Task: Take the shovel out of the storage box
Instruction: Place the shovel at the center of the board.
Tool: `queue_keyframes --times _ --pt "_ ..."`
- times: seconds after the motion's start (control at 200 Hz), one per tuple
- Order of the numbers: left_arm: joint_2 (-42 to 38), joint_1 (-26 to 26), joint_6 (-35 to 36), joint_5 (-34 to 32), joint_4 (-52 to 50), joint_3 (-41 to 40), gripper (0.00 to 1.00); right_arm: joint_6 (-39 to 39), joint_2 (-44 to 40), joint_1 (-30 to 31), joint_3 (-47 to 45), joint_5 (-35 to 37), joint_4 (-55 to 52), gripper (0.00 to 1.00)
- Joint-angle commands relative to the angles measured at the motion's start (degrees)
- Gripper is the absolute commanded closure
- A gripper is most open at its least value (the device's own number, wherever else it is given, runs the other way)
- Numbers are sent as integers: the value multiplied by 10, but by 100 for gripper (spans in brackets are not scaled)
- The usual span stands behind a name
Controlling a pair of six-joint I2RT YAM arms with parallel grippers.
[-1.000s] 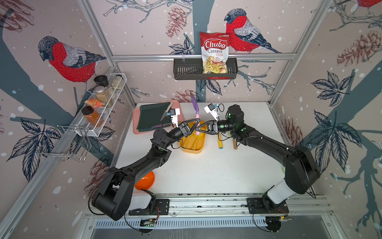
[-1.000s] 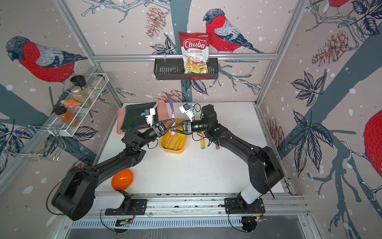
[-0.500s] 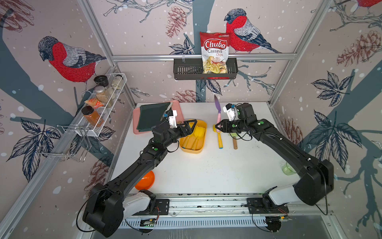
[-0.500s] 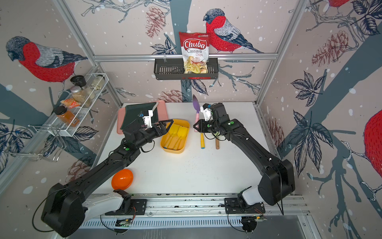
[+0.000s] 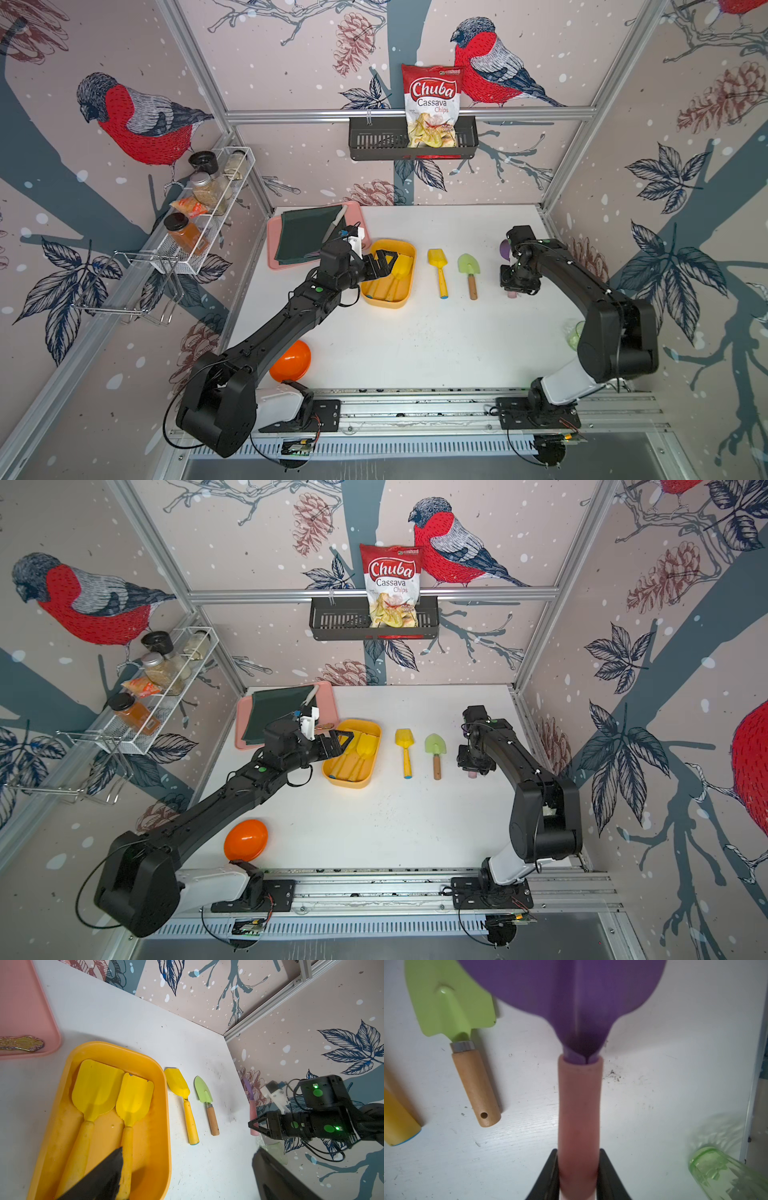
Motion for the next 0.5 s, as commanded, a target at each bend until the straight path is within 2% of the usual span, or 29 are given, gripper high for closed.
queue_keyframes --times 0.0,0.17,0.495 --pt "3 2 24 5 4 4 2 -11 31 3 13 32 -22 99" --pt "18 3 48 10 7 3 2 -13 81 3 31 57 -28 96" --pt "50 7 78 16 -11 8 2 -15 147 4 58 61 -34 93"
